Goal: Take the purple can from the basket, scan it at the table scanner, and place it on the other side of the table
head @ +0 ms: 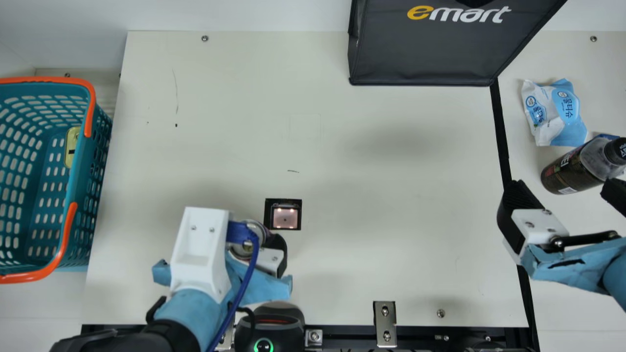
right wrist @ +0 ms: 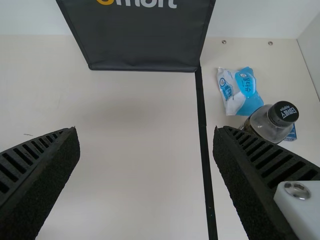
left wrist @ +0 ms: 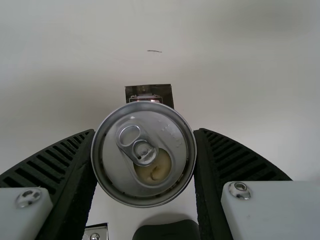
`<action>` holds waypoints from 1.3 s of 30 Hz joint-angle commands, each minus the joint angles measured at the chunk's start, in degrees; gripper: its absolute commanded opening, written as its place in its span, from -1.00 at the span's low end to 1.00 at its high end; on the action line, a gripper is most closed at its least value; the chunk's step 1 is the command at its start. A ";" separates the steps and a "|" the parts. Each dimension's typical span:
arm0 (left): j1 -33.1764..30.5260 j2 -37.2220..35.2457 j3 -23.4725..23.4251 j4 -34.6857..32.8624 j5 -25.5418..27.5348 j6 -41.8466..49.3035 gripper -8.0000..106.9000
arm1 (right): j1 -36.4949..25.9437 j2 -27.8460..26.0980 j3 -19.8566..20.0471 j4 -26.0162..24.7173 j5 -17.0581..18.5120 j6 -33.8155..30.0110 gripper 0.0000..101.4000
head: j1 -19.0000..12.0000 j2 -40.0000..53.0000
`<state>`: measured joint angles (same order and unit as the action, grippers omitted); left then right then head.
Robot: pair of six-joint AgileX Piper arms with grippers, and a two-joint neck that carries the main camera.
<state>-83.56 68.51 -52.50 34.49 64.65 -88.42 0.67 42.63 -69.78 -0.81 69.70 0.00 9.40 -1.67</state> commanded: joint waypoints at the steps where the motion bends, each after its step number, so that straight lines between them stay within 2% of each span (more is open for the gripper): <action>1: -1.49 0.29 0.10 0.37 0.19 -1.35 -1.00 | 0.00 0.00 0.00 0.00 0.00 0.00 0.87 | -1.48 0.09; 19: -10.26 4.58 1.07 8.02 2.49 -12.07 -1.00 | 0.00 0.00 0.00 0.00 -0.06 0.00 0.87 | -1.48 0.09; 39: -9.89 6.88 1.62 12.62 3.45 -15.57 -1.00 | 0.00 0.00 0.00 0.00 -0.06 0.00 0.87 | -1.48 0.09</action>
<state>-93.67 75.31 -50.96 46.85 68.19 -104.00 0.67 42.63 -69.78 -0.81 69.64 0.00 9.32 -1.67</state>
